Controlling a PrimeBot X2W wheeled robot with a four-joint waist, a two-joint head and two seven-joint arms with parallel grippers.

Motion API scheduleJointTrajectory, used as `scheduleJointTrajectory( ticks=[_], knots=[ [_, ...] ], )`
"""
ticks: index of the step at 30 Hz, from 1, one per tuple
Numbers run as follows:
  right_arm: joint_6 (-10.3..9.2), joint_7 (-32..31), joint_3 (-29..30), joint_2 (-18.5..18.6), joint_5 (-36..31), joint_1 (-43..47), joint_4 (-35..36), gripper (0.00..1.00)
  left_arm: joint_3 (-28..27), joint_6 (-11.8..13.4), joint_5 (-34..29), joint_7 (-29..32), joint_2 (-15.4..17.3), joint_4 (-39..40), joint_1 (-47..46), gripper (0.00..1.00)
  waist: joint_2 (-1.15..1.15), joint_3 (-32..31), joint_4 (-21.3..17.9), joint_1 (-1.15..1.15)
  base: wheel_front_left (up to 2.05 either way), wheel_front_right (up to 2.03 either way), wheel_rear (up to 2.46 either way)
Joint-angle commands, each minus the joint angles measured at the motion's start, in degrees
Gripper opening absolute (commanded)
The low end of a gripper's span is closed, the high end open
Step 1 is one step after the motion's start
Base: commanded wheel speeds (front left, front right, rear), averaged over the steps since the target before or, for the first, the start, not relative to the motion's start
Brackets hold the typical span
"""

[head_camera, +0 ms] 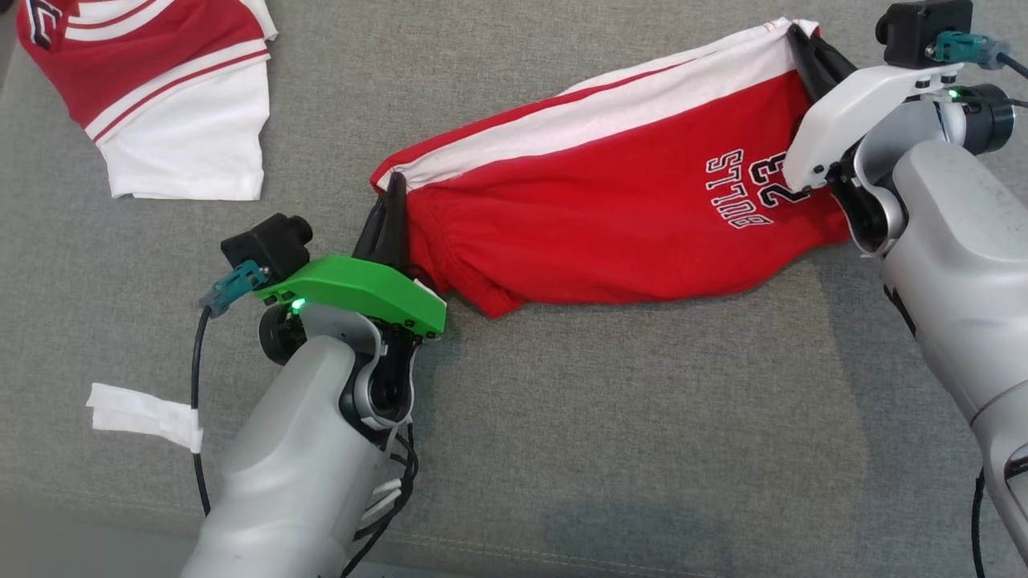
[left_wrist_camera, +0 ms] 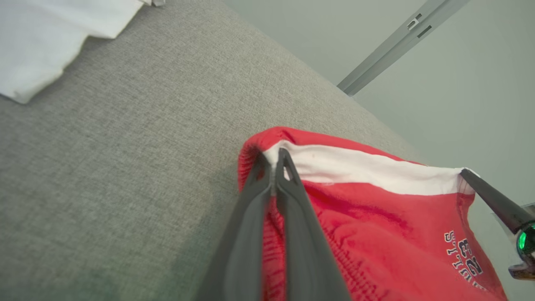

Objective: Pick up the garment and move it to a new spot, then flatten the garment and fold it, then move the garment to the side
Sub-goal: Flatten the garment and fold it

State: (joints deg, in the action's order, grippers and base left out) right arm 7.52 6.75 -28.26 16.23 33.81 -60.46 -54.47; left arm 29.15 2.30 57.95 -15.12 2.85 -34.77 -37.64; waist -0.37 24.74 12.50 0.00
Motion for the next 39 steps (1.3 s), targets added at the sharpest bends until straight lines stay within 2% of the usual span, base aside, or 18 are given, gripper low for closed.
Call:
scheduleJointTrajectory(
  ticks=[1, 3, 4, 5, 12, 15, 20, 28, 39],
  knots=[
    [-0.06, 0.7, -0.6, 0.4, 0.5, -1.4, -1.6, 0.11, 0.6, 0.3, -0.3, 0.0, 0.1, -0.2, -1.2, 0.18, 0.37, 0.4, 0.6, 0.00, 0.00, 0.00, 0.00],
    [-0.06, 1.2, -1.5, 0.3, 1.0, -2.3, -3.2, 0.44, 1.3, 0.1, -1.2, 0.0, 0.1, -0.1, -1.3, 0.47, 0.37, 0.4, 0.8, 0.00, 0.00, 0.00, 0.00],
    [-0.06, 1.5, -1.9, 0.2, 1.1, -2.7, -3.8, 0.69, 1.6, -0.2, -1.5, 0.0, 0.1, 0.0, -1.1, 0.71, 0.37, 0.3, 0.8, 0.00, 0.00, 0.00, 0.00],
    [-0.06, 1.8, -2.2, 0.1, 1.4, -3.0, -4.4, 1.00, 1.9, -0.4, -2.0, -0.1, 0.1, 0.2, -0.9, 1.00, 0.37, 0.2, 0.9, 0.00, 0.00, 0.00, 0.00],
    [-0.06, 4.0, -4.6, 0.0, 2.7, -4.4, -6.5, 1.00, 1.6, -1.2, -5.2, -0.1, 0.1, 2.4, 1.5, 1.00, 0.37, -0.4, 0.9, 0.00, 0.00, 0.00, 0.00],
    [-0.06, 4.8, -6.1, 0.3, 3.1, -4.9, -6.7, 1.00, -0.1, -1.6, -8.8, -0.1, 0.9, 5.2, 3.7, 1.00, 0.37, -1.1, 0.5, 0.00, 0.00, 0.00, 0.00],
    [-0.06, 5.2, -9.2, 1.5, 4.7, -3.5, -5.5, 1.00, -4.3, 0.2, -16.7, 0.0, 2.6, 12.3, 9.7, 1.00, 0.37, -3.0, -0.3, 0.00, 0.00, 0.00, 0.00],
    [-0.06, 1.0, -14.7, 4.9, 8.2, 0.7, -4.2, 1.00, -11.4, 2.0, -25.0, 0.0, 4.9, 22.1, 18.7, 1.00, 0.37, -6.5, -1.2, 0.00, 0.00, 0.00, 0.00],
    [-0.06, -5.8, -16.9, 5.3, 14.9, 4.4, -6.5, 1.00, -17.5, 1.9, -28.2, -0.1, 3.1, 28.6, 26.6, 1.00, 0.37, -6.8, 0.6, 0.00, 0.00, 0.00, 0.00]
  ],
)
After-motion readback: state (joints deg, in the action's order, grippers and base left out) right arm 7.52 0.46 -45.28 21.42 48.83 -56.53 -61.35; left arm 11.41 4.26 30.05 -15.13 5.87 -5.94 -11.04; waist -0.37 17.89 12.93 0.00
